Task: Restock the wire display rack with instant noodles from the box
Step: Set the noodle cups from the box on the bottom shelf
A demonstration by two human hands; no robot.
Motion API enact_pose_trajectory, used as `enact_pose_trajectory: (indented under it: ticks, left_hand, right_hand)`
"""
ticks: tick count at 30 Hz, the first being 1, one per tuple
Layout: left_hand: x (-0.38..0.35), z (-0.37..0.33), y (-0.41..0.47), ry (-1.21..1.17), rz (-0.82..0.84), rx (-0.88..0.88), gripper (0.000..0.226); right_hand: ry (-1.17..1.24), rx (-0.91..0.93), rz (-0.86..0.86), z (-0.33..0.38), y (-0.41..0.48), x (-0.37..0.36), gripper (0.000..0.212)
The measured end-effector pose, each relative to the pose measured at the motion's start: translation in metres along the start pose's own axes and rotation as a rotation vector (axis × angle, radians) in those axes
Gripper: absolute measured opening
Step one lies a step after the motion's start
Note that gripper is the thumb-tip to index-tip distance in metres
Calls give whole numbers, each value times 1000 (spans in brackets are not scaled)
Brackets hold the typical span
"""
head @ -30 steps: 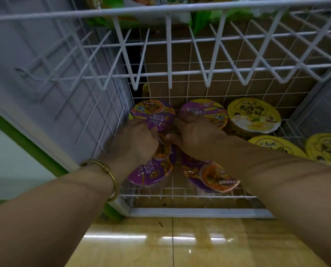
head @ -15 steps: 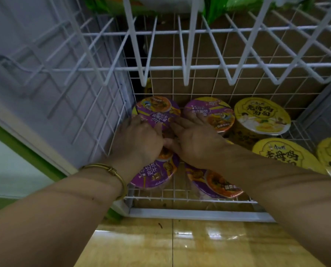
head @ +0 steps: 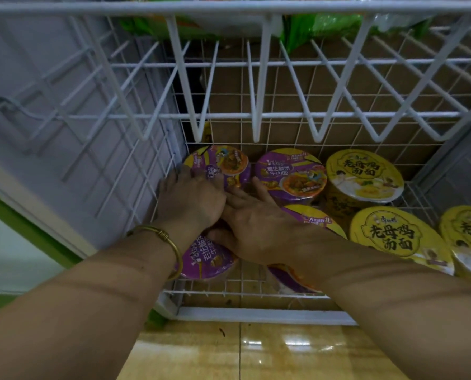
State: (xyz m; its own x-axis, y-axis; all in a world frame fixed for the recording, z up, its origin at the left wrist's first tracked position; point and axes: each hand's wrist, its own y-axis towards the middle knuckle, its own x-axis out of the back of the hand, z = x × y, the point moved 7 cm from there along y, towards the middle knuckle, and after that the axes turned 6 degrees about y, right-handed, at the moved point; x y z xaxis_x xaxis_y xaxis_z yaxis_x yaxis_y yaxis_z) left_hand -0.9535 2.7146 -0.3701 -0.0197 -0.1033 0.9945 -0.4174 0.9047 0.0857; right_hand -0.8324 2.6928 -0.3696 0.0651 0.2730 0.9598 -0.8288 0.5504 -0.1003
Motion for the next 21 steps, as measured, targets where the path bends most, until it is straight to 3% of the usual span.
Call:
enact_pose_trajectory:
  ticks: [4,7,10,13,17,21]
  left_hand:
    - [9,2,-8,-38,-68,-6,63]
    - [23,-3,-26,-93,-91,-13,56]
    - [31,-19,-51,-64,-85,-183,65]
    - [28,-22,-58,-51,-14,-225,70]
    - [31,-16,-51,81,0,-202,74]
    - [22,-5,-34,181,19,-128,89]
  right_hand:
    - [16,39,-59,-7,-4,8,74]
    - [-20,-9,-170,-27,4,28,92]
    - [-46,-117,-138,-52,20,38,101]
    - [-69,-204,-75,-69,31,40,96]
    - [-122,-220,-2,-67,27,33,72]
    - [-112,-174,-104,-48,8,32,88]
